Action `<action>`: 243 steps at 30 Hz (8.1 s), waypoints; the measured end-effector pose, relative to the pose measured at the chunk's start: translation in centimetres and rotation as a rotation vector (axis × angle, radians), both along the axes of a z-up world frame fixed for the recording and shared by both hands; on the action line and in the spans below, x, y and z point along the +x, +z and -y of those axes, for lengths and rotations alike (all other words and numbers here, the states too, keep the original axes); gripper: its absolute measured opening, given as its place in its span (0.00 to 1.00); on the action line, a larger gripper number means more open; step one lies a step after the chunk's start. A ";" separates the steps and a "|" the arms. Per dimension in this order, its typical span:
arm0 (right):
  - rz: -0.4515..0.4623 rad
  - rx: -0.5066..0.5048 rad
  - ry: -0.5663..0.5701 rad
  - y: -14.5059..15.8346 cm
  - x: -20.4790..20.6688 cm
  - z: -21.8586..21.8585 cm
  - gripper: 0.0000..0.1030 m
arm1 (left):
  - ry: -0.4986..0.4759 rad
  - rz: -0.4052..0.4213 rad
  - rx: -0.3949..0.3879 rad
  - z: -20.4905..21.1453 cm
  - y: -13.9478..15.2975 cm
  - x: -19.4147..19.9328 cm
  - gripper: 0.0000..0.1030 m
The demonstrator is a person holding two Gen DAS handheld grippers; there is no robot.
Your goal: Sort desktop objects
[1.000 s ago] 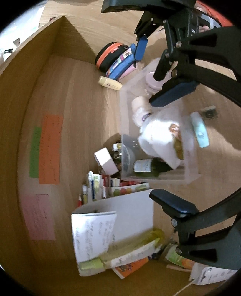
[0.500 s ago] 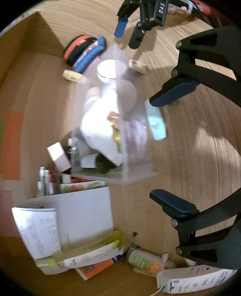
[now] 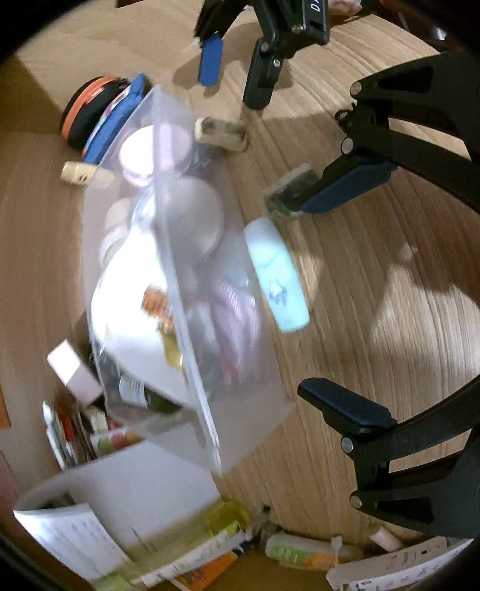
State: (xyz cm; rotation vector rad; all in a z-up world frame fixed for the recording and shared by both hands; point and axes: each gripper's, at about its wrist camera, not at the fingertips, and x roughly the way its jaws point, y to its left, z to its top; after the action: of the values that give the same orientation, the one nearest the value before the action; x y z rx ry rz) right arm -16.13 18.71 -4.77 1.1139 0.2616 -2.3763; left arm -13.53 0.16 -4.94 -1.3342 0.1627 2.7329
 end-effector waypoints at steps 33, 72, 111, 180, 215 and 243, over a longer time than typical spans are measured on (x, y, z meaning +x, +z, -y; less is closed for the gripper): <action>0.076 -0.086 0.001 -1.2 -1.3 2.7 0.22 | 0.131 0.034 0.056 -0.4 -0.8 -1.9 0.71; -0.099 -0.213 0.045 5.5 1.7 1.2 0.21 | 0.201 -0.210 0.211 5.7 7.7 3.3 0.71; -0.058 -0.170 0.030 4.3 -3.1 3.9 0.44 | 0.126 -0.144 0.276 5.9 6.2 -4.2 0.71; -0.026 -0.127 0.081 0.2 6.0 0.0 0.19 | -0.055 -0.029 0.170 -2.6 2.9 2.0 0.46; -0.121 -0.223 0.027 4.0 1.5 -3.0 0.19 | -0.120 -0.074 0.232 -4.4 6.6 0.4 0.15; -0.112 -0.196 0.030 3.4 -3.1 -0.1 0.19 | -0.129 -0.065 0.232 -5.8 5.6 -6.8 0.15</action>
State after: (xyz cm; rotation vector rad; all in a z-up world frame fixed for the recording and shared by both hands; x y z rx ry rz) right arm -19.24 18.79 -1.33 0.8824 0.0800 -2.3823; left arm -20.36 5.99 0.67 -1.1333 -0.0599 2.5946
